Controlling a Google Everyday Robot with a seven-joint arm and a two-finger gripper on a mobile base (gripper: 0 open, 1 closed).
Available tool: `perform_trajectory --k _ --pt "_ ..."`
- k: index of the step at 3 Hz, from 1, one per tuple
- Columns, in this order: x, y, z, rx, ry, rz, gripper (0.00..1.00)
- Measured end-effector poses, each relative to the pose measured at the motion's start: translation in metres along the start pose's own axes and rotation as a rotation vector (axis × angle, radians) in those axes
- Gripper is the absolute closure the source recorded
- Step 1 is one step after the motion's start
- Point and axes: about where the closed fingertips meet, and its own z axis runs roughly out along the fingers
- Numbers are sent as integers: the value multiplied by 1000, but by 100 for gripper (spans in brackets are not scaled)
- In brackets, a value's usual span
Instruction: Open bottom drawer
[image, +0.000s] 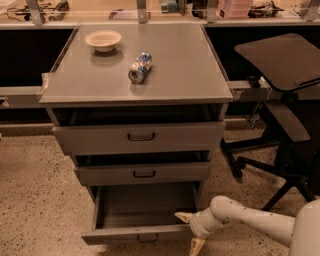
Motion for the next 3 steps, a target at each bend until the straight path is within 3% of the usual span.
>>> perform_trajectory --k 1,2,3 --pt "35 -13 29 -12 13 42 0" --pt "72 -24 54 -22 28 102 24" --pt "79 -25 60 -29 24 123 47"
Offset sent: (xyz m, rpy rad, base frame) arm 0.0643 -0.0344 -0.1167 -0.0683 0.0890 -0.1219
